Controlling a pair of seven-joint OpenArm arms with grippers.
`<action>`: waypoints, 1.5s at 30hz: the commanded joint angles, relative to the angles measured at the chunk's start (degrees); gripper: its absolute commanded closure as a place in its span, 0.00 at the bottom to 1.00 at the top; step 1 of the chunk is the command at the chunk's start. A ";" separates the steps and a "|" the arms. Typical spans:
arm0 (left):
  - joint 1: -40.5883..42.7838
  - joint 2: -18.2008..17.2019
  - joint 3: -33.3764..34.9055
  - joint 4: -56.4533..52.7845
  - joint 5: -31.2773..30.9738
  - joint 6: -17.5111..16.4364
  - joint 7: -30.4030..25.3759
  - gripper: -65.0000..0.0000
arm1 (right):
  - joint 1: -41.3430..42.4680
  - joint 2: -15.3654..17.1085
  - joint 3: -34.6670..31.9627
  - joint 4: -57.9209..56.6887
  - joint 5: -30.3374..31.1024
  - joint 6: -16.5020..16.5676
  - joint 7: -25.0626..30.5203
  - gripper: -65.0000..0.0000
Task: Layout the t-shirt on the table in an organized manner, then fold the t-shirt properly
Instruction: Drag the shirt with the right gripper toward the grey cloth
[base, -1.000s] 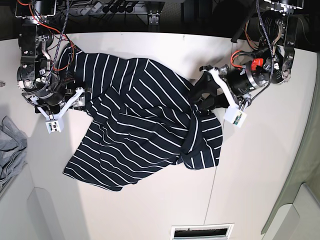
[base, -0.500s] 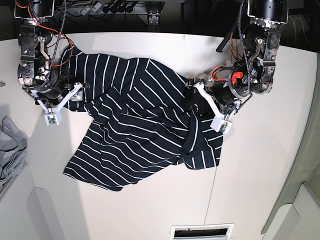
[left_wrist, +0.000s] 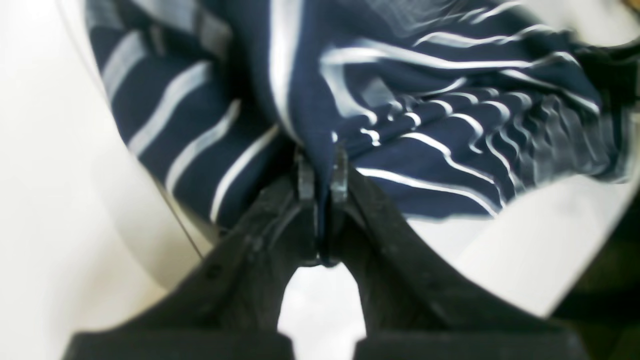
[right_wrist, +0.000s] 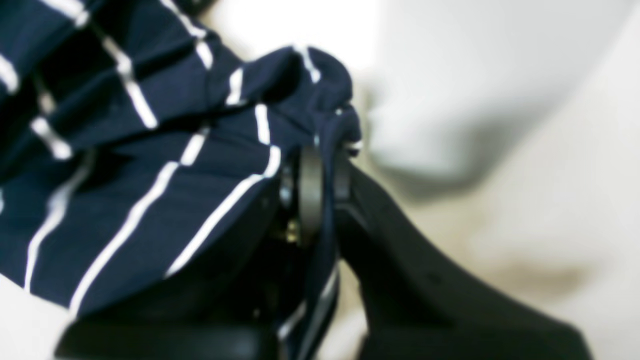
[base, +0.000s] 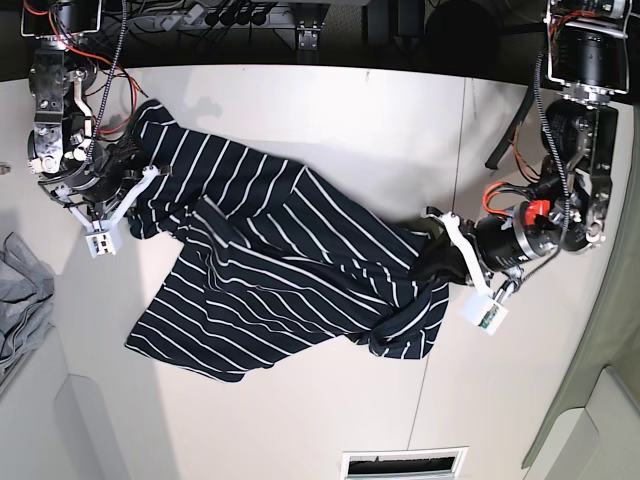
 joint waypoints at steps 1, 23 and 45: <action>-1.25 -1.99 -0.63 2.16 -2.58 -0.68 0.66 1.00 | 0.87 1.62 1.31 2.21 -1.11 -0.90 -0.02 1.00; 15.21 -5.07 2.60 12.13 -42.41 -6.07 24.94 0.70 | -15.08 4.31 25.83 11.56 8.66 1.95 -6.71 1.00; 9.25 -0.17 1.60 10.03 -5.84 -6.07 -1.20 0.47 | 0.90 3.32 22.86 5.09 14.12 1.73 0.33 0.47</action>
